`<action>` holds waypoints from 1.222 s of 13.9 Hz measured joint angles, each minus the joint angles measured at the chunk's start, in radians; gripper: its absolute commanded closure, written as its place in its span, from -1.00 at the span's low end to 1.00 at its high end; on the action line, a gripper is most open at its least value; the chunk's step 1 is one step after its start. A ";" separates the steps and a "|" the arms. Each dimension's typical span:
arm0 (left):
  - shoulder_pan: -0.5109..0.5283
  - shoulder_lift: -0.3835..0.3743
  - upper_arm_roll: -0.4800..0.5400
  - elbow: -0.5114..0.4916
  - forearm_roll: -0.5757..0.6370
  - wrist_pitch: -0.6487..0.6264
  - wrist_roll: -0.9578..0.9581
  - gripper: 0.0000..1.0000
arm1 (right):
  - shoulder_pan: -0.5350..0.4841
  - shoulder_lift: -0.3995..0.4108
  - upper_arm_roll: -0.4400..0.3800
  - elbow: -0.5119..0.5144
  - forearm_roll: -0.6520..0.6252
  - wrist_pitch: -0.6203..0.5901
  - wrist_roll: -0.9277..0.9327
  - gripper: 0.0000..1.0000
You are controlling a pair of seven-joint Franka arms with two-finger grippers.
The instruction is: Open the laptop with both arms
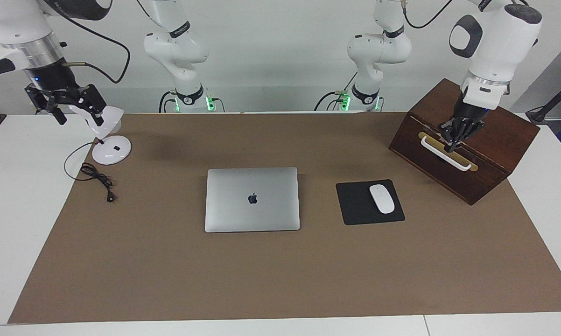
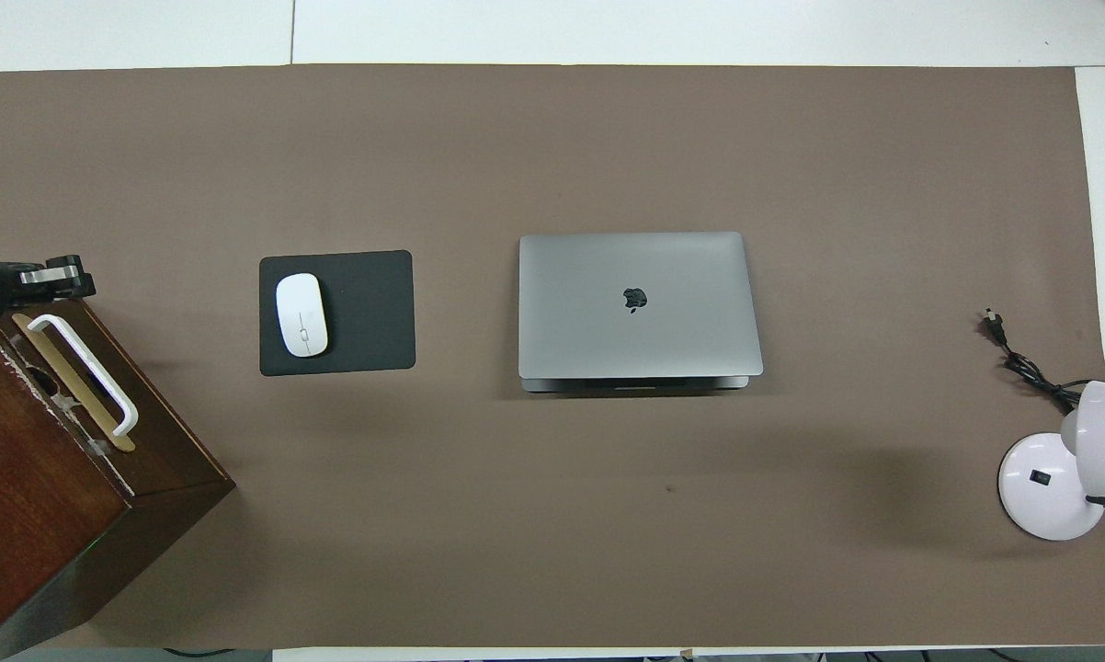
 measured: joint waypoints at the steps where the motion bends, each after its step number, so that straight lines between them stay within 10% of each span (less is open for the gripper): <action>1: -0.005 -0.020 -0.005 -0.040 0.000 0.038 0.003 1.00 | 0.013 0.000 0.002 -0.001 0.000 -0.012 0.000 -1.00; 17: -0.220 -0.137 -0.024 -0.620 0.000 0.793 0.003 1.00 | 0.040 -0.054 -0.003 -0.091 0.015 -0.074 0.006 -1.00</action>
